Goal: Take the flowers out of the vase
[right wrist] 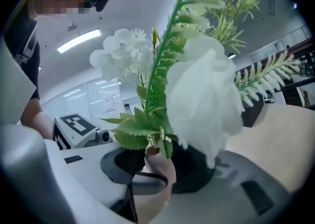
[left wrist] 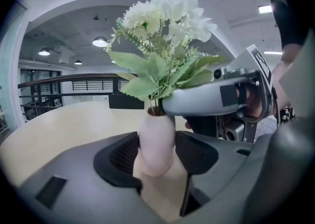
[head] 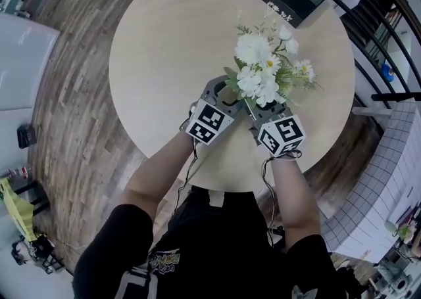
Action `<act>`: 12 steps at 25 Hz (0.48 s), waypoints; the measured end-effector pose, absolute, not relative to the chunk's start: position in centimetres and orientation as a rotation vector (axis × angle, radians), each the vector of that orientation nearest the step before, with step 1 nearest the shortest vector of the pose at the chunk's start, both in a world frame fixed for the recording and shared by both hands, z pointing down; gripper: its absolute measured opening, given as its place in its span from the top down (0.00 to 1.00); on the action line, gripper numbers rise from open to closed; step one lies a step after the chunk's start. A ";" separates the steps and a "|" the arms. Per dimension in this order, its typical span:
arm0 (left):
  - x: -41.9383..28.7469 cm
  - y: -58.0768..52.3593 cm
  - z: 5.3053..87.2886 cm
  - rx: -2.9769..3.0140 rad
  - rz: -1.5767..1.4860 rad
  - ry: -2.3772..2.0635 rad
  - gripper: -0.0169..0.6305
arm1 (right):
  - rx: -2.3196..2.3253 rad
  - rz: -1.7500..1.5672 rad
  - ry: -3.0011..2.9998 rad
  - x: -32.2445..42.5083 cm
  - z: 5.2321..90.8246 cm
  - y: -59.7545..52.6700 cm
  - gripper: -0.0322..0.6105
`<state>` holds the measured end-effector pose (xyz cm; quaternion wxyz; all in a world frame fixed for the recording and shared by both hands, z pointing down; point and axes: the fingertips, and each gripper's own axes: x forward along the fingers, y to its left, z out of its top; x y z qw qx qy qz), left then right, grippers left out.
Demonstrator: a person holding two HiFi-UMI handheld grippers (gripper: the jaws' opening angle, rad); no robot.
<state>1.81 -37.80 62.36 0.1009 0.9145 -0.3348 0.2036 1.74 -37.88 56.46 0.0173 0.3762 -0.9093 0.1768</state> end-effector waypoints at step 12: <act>1.9 -37.8 62.4 2.704 0.594 -0.987 0.60 | 1.165 0.487 -2.849 1.2 56.1 -39.1 0.75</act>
